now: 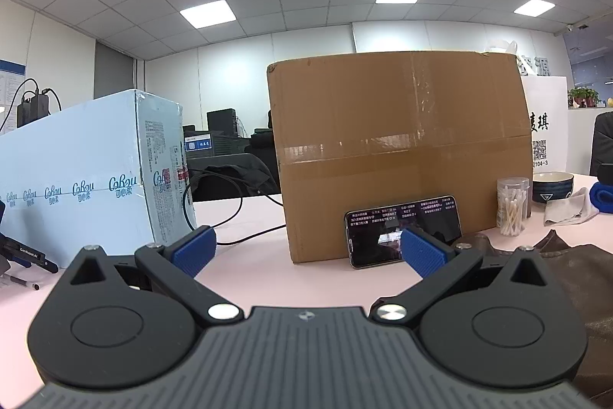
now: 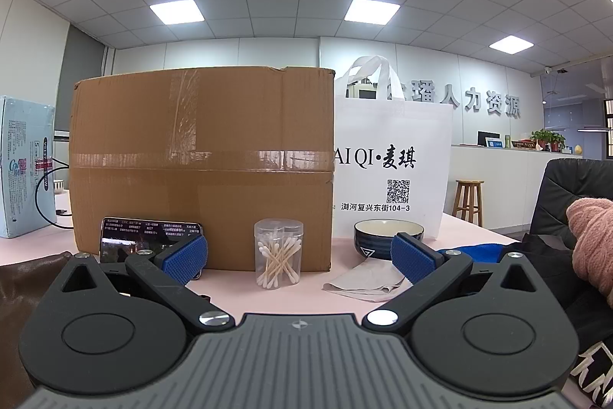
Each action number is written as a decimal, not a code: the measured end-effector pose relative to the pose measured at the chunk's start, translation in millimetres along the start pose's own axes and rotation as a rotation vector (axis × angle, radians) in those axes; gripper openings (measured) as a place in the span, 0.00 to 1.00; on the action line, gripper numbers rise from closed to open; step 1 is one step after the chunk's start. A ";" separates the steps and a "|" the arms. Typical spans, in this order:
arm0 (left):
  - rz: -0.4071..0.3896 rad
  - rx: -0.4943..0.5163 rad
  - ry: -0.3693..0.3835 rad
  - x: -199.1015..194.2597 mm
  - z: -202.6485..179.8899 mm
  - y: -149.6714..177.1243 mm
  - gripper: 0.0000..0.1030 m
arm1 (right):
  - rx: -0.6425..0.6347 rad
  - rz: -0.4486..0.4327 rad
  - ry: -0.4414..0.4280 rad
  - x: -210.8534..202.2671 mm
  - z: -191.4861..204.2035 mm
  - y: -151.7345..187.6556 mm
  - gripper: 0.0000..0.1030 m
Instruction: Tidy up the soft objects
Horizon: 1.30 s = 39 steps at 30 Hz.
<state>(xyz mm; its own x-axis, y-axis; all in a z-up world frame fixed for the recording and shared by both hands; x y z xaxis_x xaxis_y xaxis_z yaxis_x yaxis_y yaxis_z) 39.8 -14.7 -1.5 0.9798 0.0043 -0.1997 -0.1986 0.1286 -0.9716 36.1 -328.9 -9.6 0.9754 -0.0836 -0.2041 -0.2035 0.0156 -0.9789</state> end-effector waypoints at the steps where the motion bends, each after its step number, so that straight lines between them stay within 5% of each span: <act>1: -0.001 -0.002 0.000 -0.2 0.7 -0.1 1.00 | 0.000 0.001 0.000 0.0 0.1 0.1 1.00; 39: 0.005 0.013 0.058 -3.0 -2.7 1.1 1.00 | 0.000 0.024 -0.009 -1.0 2.2 -0.7 1.00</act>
<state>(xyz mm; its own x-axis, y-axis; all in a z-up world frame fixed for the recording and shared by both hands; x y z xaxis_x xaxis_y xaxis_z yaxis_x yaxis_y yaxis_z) 36.6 -17.3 -2.3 0.9759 -0.0524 -0.2120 -0.2028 0.1419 -0.9689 35.5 -326.7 -8.7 0.9710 -0.0740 -0.2274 -0.2268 0.0172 -0.9738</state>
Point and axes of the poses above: each gripper's, at about its wrist camera, not at the fingertips, and x roughly the way its jaws point, z to its left, y to its underside, the point moved 5 cm from there along x, roughly the way its jaws point, and after that the axes turned 9 degrees about z, right-handed, at the moved point
